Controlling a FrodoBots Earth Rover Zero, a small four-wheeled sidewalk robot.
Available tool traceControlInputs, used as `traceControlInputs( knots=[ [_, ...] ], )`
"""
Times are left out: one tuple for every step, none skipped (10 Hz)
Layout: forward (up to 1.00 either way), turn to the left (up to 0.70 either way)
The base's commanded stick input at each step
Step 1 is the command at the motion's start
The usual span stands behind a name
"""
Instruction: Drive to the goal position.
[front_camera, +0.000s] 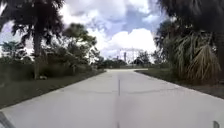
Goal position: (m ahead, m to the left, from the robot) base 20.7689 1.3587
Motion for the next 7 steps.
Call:
traceControlInputs(
  knots=[
    [1.00, 0.00],
    [1.00, 0.00],
    [1.00, 0.00],
    [1.00, 0.00],
    [1.00, 0.00],
    [1.00, 0.00],
    [1.00, 0.00]
  ],
)
